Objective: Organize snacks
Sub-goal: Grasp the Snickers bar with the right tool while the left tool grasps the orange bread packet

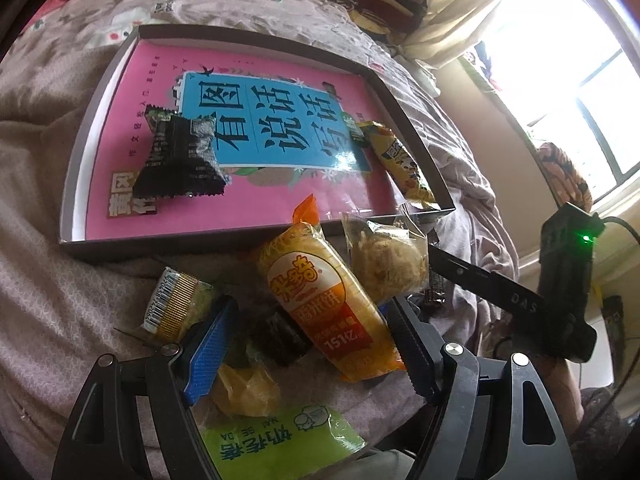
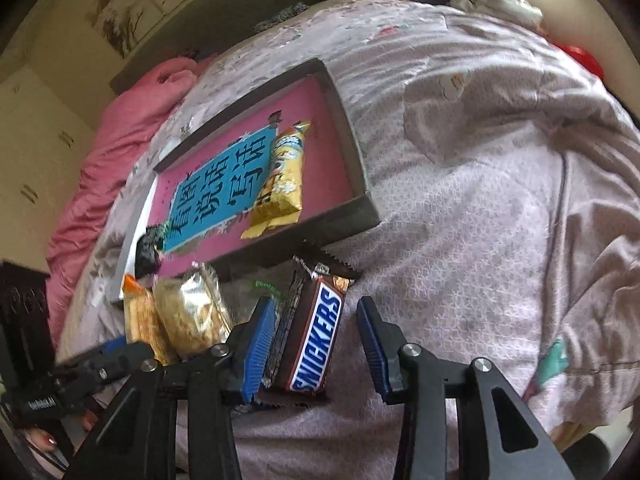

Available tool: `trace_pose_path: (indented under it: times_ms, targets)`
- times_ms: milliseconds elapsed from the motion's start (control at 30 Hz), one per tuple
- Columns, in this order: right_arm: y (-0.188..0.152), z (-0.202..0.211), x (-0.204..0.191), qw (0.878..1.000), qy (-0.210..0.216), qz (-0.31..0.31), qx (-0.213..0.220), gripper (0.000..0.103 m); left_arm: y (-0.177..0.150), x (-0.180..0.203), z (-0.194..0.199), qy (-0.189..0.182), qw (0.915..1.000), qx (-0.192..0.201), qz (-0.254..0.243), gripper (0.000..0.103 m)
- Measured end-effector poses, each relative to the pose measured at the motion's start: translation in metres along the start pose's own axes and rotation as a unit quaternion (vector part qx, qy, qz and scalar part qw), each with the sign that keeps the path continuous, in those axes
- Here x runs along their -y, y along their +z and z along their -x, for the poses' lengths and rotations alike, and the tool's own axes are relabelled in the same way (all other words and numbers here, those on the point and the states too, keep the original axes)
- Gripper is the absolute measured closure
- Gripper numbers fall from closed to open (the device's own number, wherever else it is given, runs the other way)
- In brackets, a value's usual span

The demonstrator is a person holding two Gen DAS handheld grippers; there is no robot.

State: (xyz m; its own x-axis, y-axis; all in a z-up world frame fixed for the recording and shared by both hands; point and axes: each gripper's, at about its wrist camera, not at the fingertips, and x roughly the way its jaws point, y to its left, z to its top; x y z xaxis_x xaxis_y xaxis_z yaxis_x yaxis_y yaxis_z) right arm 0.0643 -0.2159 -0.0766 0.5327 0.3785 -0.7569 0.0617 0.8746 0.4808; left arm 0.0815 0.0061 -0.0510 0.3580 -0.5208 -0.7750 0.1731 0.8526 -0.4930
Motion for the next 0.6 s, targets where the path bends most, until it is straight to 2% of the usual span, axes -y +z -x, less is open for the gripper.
trace_pose_path:
  times_ms: [233,400,600]
  targets:
    - [0.009,-0.012,0.006,0.999,0.026,-0.024,-0.003,0.072,0.005,-0.001,-0.01,-0.021,0.9997,-0.009,0.007,0.025]
    - [0.008,-0.012,0.008,0.999,0.039,-0.029,0.001,0.074,0.01,-0.001,-0.014,-0.03,0.9994,-0.009,0.01,0.025]
    - [0.003,-0.004,0.007,0.999,0.042,-0.023,0.012,0.074,0.014,-0.005,-0.015,-0.05,0.9985,-0.012,0.018,0.032]
